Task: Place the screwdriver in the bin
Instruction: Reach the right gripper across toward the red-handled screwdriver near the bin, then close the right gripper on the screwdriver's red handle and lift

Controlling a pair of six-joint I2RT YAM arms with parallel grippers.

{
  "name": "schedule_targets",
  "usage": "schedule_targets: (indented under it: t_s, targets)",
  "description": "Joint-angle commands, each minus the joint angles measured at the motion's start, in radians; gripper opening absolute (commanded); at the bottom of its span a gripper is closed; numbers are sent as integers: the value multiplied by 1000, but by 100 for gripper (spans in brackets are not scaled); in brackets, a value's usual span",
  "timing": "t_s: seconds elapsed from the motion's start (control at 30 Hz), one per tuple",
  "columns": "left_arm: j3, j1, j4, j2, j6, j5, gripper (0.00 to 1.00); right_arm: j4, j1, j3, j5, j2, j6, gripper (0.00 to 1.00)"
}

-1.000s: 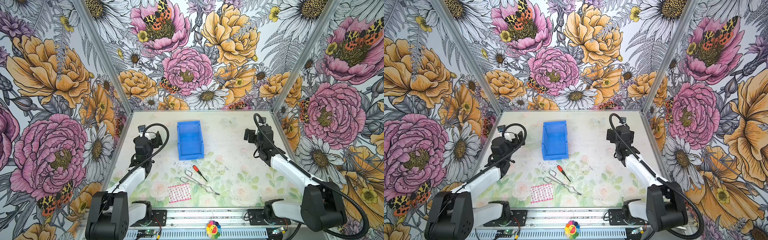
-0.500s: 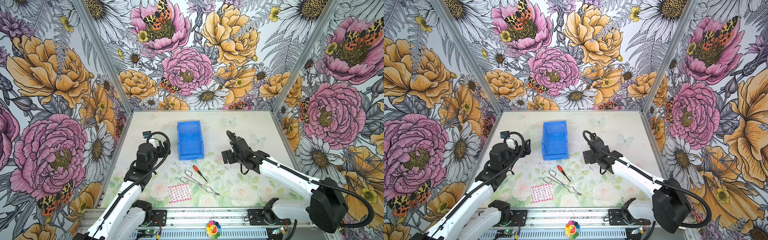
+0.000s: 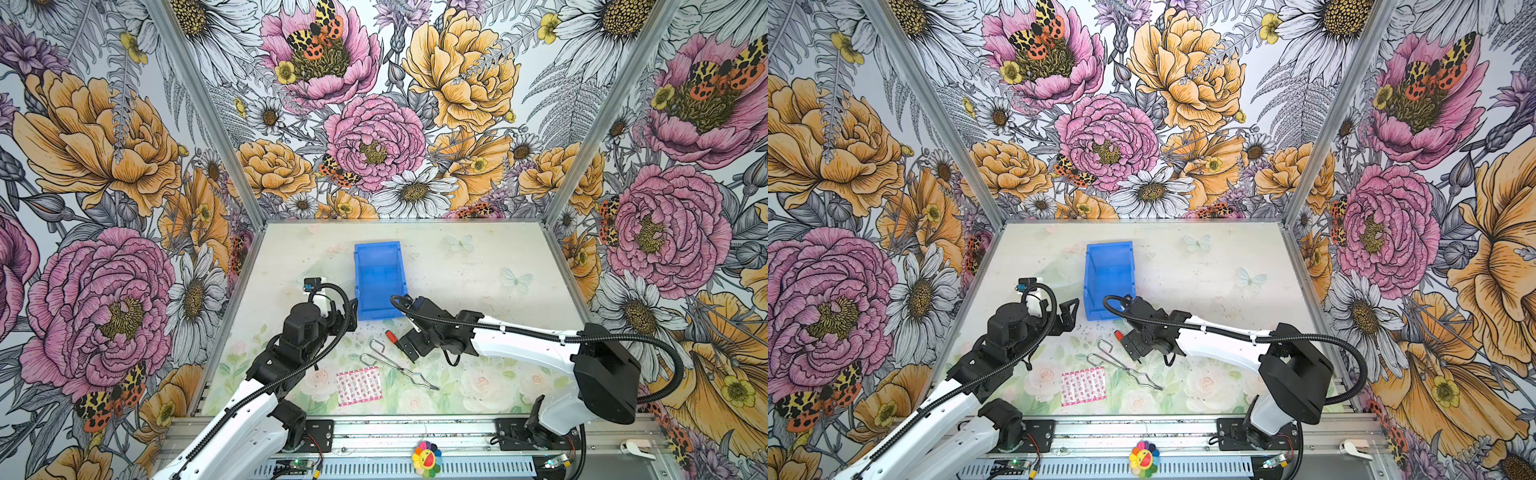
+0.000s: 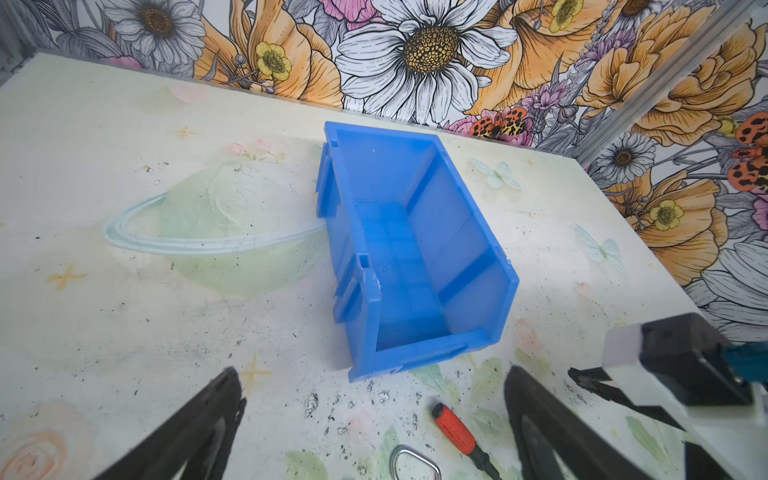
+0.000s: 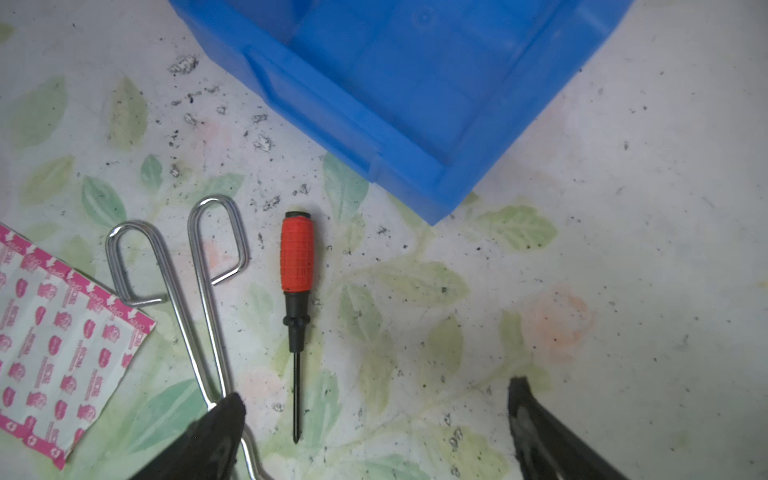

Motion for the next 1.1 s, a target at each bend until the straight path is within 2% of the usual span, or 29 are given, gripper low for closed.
schedule_targets:
  t_s: [0.0, 0.17, 0.27, 0.5, 0.7, 0.87, 1.07]
  targets:
    - [-13, -4, -36, -41, -18, -74, 99, 14, 21, 41, -51, 41, -34, 100]
    - [2, -3, -44, -34, -5, -66, 99, 19, 39, 93, -74, 133, -48, 97]
    - [15, -2, -55, -29, 3, -58, 99, 30, 44, 122, -69, 175, -42, 91]
    - [18, 1, -91, -71, 10, -58, 99, 43, 49, 163, -44, 265, -27, 62]
    - [16, 2, -95, -84, 4, -65, 99, 47, 50, 165, -31, 306, -23, 42]
    - [8, 3, -79, -84, -5, -51, 99, 47, 49, 167, -38, 319, -21, 28]
    - [6, 3, -77, -94, -2, -55, 99, 44, 52, 158, -19, 285, -20, 2]
